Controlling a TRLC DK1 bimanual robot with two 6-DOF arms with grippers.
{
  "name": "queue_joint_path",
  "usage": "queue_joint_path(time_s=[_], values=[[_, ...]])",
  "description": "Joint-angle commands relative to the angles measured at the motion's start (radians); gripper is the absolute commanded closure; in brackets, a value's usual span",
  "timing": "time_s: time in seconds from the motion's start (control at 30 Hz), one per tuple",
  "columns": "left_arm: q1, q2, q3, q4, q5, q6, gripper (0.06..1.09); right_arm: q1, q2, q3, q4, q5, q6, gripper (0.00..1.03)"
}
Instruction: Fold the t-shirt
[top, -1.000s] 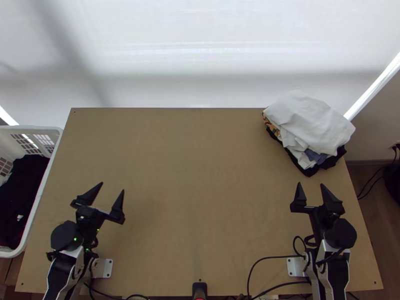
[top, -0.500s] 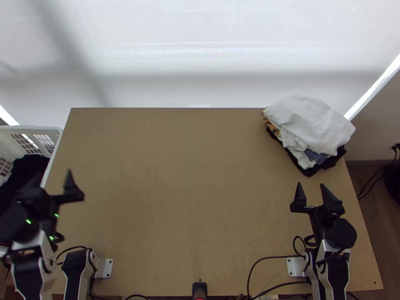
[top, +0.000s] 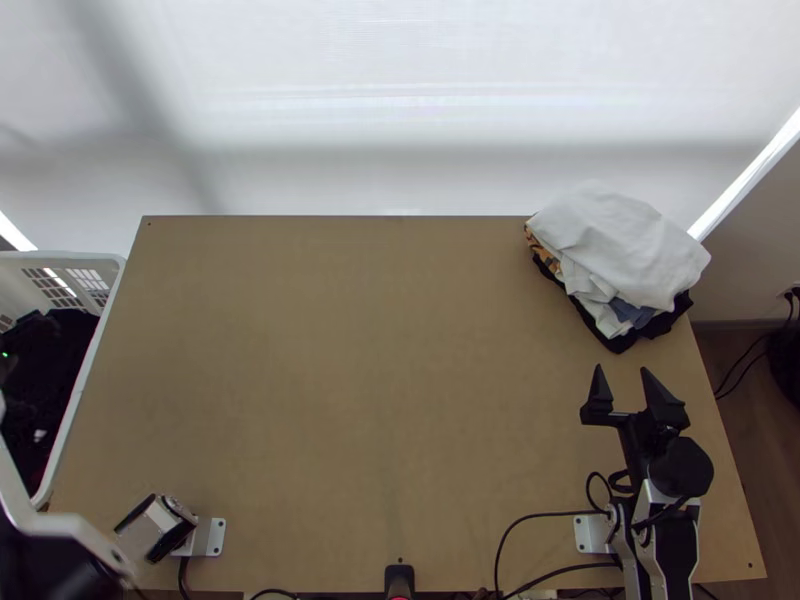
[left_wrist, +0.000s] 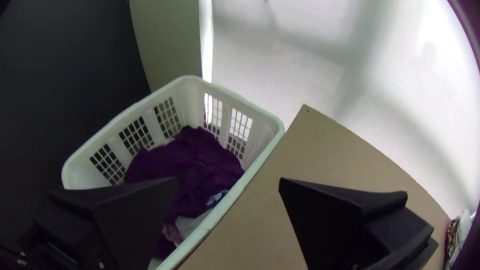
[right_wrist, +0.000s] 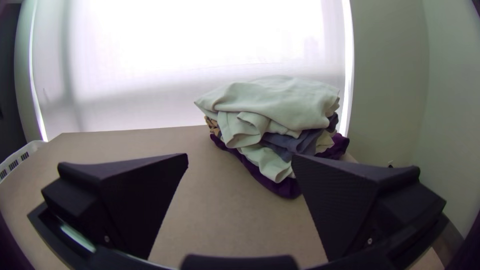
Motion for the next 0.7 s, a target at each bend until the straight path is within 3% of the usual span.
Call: queue_joint_path(time_s=[0.0, 0.4, 0.67], values=[[0.029, 0.153, 0.063, -0.016, 0.021, 0.027, 0.10, -0.001, 0.004, 0.001, -0.020, 0.000, 0.013, 0.05], [0.123, 0.696, 0.416, -0.024, -0.026, 0.058, 0.11, -0.001, 0.004, 0.001, -0.022, 0.000, 0.013, 0.05], [0.147, 0.978, 0.660, -0.283, -0.059, 0.152, 0.11, -0.001, 0.004, 0.001, -0.020, 0.000, 0.013, 0.05]])
